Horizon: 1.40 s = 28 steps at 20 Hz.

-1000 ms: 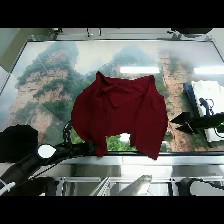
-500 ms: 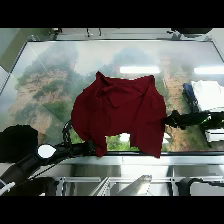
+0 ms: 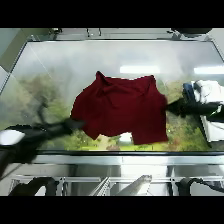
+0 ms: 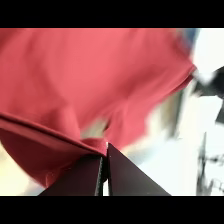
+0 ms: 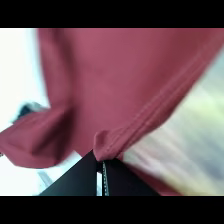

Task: Fold the shirts.

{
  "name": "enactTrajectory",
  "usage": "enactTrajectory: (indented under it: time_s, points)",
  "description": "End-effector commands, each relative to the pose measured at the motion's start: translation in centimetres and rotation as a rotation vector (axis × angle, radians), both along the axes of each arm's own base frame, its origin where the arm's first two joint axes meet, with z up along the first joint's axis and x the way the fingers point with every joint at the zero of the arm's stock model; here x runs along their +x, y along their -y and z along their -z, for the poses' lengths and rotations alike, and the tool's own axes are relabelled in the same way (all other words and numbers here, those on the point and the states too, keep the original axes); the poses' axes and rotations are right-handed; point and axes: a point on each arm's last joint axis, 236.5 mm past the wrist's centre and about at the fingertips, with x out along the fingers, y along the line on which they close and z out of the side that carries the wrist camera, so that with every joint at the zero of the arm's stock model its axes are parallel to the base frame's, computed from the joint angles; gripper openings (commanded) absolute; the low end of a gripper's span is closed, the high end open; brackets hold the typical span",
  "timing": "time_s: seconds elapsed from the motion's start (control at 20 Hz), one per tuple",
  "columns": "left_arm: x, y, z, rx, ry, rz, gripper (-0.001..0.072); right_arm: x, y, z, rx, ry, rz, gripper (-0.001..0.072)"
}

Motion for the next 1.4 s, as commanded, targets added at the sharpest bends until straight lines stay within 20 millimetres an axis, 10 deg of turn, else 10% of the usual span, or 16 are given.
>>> enactTrajectory:
  time_s: [0.0, 0.25, 0.45, 0.7, 1.05, 1.15, 1.35]
  points:
    - [-0.7, -5.2, -13.7, 0.018, 0.32, -0.085, 0.0022, -0.4, -0.4, -17.4, 0.092, 0.44, 0.028, 0.0016]
    - [-2.2, -9.1, -32.3, 0.105, 0.801, -0.311, 0.0023, -8.5, 1.5, -40.0, -0.098, 1.092, 0.34, 0.0016]
    - [-4.4, -6.0, -39.7, 0.141, 0.957, -0.126, 0.0022, -16.1, 0.9, -47.6, -0.377, 1.385, 0.579, 0.0016]
    - [-2.2, -7.4, -40.9, 0.154, 0.923, -0.043, 0.002, -13.2, 2.5, -42.9, -0.431, 1.177, 0.542, 0.0016]
    - [6.5, -8.2, -25.7, -0.1, 0.536, 0.166, 0.0016, -4.2, 0.0, -29.1, -0.124, 0.8, 0.208, 0.0015]
    - [6.6, -7.5, -25.9, -0.141, 0.561, 0.217, 0.0016, -4.0, -0.9, -30.8, -0.016, 0.843, 0.193, 0.0015]
    - [0.1, -7.1, -34.6, -0.205, 0.843, 0.327, 0.0016, -7.6, 1.2, -37.4, 0.077, 1.047, 0.295, 0.0015]
